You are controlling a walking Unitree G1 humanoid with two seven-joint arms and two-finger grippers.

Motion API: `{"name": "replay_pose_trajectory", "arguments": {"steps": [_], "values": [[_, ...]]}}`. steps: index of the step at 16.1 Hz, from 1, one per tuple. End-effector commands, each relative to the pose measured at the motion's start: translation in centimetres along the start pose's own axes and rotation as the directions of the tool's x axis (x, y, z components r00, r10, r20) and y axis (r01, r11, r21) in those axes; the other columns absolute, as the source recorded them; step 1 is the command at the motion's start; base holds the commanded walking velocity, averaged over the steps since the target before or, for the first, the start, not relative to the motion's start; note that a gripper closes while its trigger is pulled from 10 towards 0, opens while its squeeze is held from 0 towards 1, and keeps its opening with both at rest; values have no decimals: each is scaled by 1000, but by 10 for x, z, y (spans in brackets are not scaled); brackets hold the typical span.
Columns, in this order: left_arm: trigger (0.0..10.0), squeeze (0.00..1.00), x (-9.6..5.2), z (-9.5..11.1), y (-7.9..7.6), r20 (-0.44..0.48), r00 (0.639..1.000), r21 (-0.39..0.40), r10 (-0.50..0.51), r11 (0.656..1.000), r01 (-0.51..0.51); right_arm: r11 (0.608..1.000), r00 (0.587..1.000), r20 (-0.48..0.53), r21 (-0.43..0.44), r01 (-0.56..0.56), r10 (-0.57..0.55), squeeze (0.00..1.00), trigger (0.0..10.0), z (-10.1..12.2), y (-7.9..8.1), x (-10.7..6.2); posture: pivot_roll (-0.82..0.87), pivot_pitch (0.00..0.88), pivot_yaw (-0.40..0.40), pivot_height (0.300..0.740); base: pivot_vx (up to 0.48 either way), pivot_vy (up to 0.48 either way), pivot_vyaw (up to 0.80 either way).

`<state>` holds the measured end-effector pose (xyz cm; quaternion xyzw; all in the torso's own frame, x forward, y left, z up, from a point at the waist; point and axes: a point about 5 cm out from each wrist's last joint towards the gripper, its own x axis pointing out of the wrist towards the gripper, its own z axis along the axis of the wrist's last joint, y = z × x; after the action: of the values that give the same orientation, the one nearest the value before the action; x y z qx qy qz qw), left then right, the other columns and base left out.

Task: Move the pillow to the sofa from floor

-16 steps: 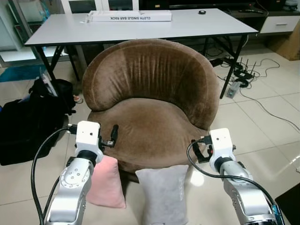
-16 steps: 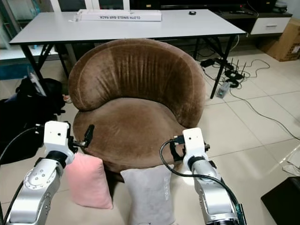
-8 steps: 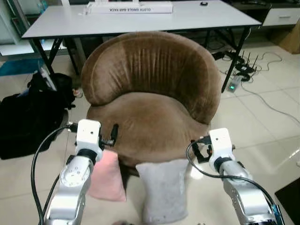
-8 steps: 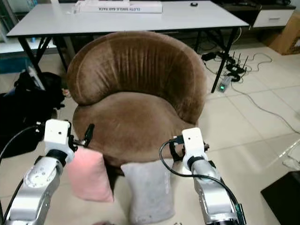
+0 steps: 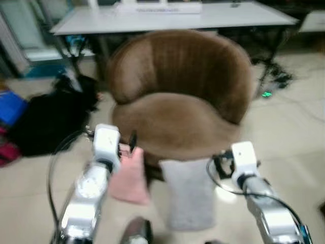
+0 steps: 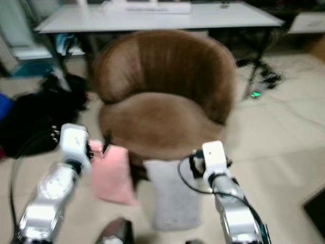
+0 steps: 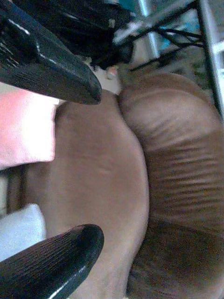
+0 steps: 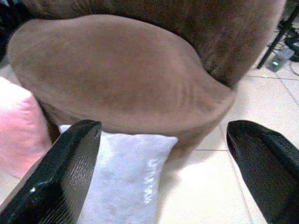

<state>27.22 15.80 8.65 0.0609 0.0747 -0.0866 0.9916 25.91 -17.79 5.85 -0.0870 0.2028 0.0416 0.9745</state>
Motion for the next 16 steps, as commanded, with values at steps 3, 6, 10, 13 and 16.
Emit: {"name": "replay_pose_trajectory", "arguments": {"steps": [3, 6, 10, 13, 16], "values": [[10000, 0, 1, 1, -11, 16, 1000, -18, -4, 1000, 4, 998, 999, 28, -55, -39, 40, 0, 10000, 11, -4, 4, -55, 0, 7, 653, 0, 0, 0], [10000, 0, -4, -14, -19, -37, 999, -58, -4, 998, 2, 993, 994, 32, -60, -104, 106, 0, 10000, 15, -2, 10, -3, 0, -63, 653, 0, 0, 0], [10000, 0, -16, -16, -2, 0, 997, 45, 83, 996, -83, 992, 993, -32, -52, -113, 112, 0, 10000, -6, 7, 24, 78, 0, -75, 653, 0, 0, 0], [10000, 0, -24, -23, -3, -8, 998, 53, 60, 997, -60, 996, 995, -58, -40, -80, 78, 0, 10000, -16, 6, 27, 102, 0, -53, 653, 0, 0, 0], [10000, 0, -24, -30, -2, -11, 999, 83, 32, 996, -31, 999, 993, -116, 23, -25, 28, 0, 10000, -42, 14, 22, 91, 0, -19, 653, 0, 0, 0]]}}
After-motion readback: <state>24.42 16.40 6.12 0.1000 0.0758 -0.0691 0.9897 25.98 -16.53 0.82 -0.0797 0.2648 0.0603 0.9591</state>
